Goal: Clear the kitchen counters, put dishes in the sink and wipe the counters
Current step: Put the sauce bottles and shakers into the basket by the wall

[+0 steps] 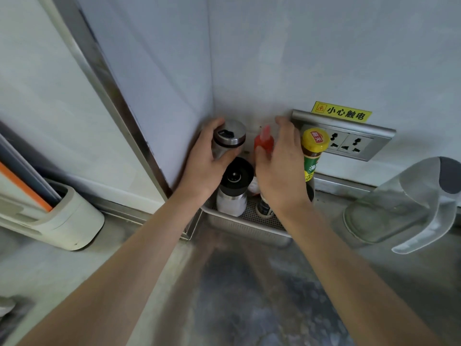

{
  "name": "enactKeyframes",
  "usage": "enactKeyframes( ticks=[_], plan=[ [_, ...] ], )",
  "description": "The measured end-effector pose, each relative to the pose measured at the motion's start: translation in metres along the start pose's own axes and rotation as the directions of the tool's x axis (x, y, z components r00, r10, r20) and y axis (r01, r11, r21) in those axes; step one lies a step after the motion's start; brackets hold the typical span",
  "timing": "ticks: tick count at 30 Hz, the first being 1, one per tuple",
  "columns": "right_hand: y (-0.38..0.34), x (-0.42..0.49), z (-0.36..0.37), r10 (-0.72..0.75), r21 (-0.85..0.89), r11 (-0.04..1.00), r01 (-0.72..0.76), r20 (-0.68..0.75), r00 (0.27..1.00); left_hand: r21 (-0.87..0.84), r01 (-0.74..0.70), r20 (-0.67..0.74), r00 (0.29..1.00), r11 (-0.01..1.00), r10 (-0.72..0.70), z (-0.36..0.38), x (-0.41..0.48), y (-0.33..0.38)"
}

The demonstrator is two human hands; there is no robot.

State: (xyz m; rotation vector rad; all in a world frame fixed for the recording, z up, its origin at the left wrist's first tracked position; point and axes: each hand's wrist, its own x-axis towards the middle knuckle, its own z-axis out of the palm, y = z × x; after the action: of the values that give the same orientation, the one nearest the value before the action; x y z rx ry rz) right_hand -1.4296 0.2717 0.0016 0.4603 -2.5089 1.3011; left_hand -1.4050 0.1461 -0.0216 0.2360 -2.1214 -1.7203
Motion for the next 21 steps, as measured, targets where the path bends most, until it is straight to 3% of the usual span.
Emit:
enactKeyframes(
  ticks=[6,11,15,21],
  plan=[
    [-0.004,-0.024,-0.005,-0.041,0.107,0.993,0.045,-0.038,0.998,-0.011,0.072,-0.038,0.997,0.997,-0.072,0.008,0.006,0.001],
    [0.003,-0.035,-0.003,0.01,0.12,0.993,-0.01,0.006,1.0,-0.021,0.208,-0.105,0.972,0.978,-0.209,0.014,0.009,-0.001],
    [0.007,-0.034,-0.006,0.006,0.117,0.993,-0.009,0.028,1.0,0.11,0.203,-0.119,0.974,0.973,-0.19,0.014,0.01,-0.001],
    [0.006,-0.036,-0.012,0.015,0.142,0.989,-0.029,0.101,0.995,0.129,0.224,-0.085,0.973,0.966,-0.214,0.007,-0.017,0.017]
  ],
)
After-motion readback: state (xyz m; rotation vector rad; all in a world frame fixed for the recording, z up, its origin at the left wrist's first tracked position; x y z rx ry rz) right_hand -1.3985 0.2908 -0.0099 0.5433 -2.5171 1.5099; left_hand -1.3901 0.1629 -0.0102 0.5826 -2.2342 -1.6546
